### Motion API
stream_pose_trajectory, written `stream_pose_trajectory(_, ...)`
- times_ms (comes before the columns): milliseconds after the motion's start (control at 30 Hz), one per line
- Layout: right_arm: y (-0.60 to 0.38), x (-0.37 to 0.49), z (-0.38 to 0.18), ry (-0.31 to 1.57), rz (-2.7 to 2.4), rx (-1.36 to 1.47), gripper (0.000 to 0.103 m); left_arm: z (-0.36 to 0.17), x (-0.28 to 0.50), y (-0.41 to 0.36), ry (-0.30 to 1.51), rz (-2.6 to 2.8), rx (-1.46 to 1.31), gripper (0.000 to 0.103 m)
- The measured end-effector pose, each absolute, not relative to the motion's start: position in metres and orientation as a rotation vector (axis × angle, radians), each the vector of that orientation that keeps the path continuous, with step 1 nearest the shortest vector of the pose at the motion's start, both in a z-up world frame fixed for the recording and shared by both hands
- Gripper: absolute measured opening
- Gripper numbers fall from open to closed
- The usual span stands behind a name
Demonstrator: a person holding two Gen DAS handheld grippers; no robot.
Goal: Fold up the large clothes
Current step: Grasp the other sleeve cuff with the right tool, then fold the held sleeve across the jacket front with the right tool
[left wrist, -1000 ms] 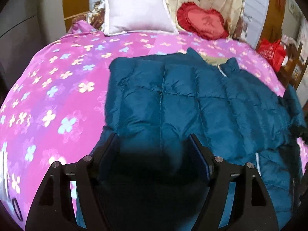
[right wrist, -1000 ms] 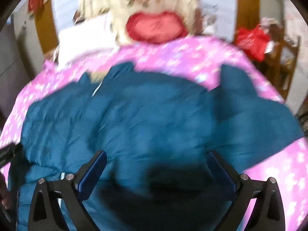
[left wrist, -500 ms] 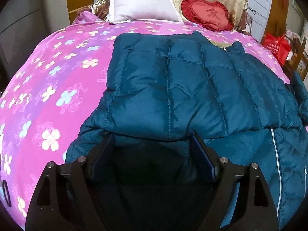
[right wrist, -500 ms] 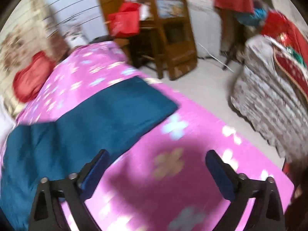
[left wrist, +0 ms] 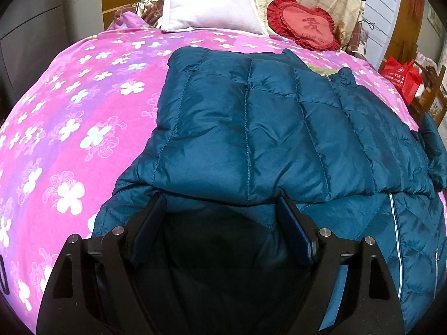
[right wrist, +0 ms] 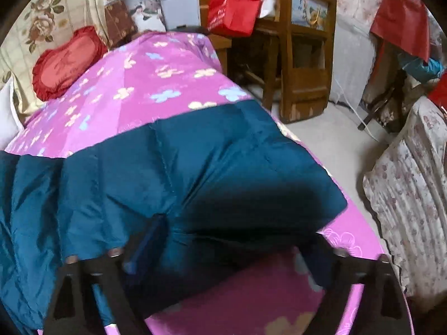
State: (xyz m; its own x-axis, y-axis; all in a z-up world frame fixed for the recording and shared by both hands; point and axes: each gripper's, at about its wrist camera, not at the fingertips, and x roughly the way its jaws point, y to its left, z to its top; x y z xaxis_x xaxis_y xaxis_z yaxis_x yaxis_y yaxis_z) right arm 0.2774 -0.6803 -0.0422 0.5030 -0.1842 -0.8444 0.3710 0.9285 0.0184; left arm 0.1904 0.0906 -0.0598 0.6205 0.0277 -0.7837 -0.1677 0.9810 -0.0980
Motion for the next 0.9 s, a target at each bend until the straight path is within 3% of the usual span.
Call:
stream_pose_trajectory(33,-0.679,0.274,-0.040,0.970,-0.333,0.212,0.041,-0.060,0.190,0.091,0.895,0.113,-0.168,0.082)
stream_pose_trajectory(67,-0.675,0.270,-0.037,0.948,-0.311,0.225,0.029,-0.060,0.190,0.091,0.895,0.112,-0.169,0.082)
stream_pose_trajectory(167,-0.656,0.256,-0.025,0.878,-0.312,0.192,0.018,-0.060,0.190,0.091,0.895,0.112,-0.171,0.081)
stream_pose_trajectory(433,-0.601,0.219,0.031,0.712,-0.214,0.186,0.016,-0.060,0.190,0.094,0.892,0.106,-0.189,0.081)
stream_pose_trajectory(600,-0.510,0.200,0.059,0.688,-0.102,0.098,0.015,-0.060,0.189,0.095,0.890,0.102,-0.201,0.081)
stream_pose_trajectory(900,-0.316,0.189,0.043,0.747,0.111,-0.058,0.015,-0.059,0.186,0.101,0.875,0.080,-0.246,0.081)
